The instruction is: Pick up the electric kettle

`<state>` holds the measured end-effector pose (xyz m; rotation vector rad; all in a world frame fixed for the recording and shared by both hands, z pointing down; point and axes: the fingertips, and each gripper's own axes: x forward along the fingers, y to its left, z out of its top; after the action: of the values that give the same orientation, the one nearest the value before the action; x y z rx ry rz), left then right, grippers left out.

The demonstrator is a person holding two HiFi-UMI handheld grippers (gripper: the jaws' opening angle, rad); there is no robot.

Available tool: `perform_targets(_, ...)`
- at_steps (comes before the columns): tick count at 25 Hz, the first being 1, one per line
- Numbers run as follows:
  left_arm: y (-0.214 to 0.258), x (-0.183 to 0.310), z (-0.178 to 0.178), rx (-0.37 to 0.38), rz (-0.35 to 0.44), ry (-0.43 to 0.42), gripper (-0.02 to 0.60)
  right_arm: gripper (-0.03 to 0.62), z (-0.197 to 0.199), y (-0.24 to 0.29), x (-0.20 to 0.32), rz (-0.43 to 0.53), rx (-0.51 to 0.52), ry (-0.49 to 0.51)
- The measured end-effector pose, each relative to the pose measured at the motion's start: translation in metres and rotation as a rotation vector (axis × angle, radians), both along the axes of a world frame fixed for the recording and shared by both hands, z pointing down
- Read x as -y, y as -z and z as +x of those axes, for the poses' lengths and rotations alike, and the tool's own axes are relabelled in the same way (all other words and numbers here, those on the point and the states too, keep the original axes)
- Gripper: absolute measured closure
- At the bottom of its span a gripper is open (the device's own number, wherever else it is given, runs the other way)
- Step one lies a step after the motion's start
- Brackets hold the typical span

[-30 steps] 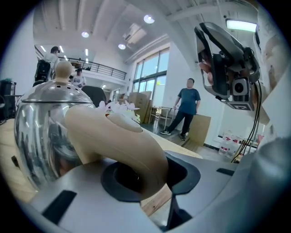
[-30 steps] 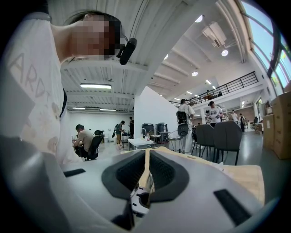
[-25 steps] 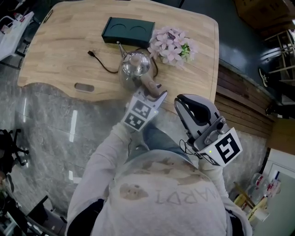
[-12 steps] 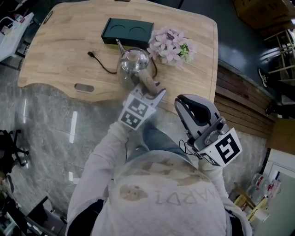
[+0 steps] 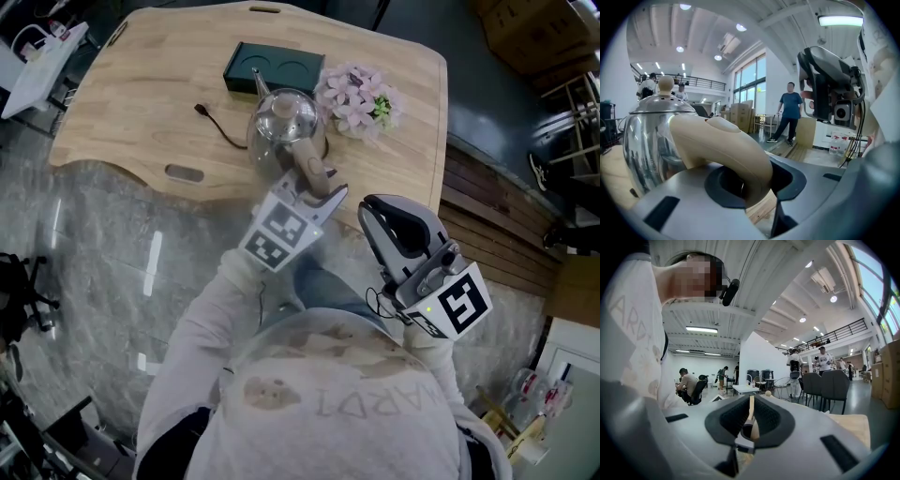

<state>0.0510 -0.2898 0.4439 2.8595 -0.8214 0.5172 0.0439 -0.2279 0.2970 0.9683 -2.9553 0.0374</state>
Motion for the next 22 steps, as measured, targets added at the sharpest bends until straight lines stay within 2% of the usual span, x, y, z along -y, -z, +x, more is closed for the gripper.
perform_targets(3,0.011,-0.019,-0.003,0.024,0.030,-0.011,0.460,0.560,-0.002,0.005,-0.013,0.018,0.012,0.011)
perform_targets(12,0.051,-0.086,-0.017,0.030,0.076,0.004,0.460,0.560,-0.008,0.020,-0.069,0.073,0.042,0.038)
perform_targets(22,0.096,-0.196,-0.029,0.027,0.134,0.018,0.460,0.560,-0.002,0.030,-0.165,0.113,0.055,0.026)
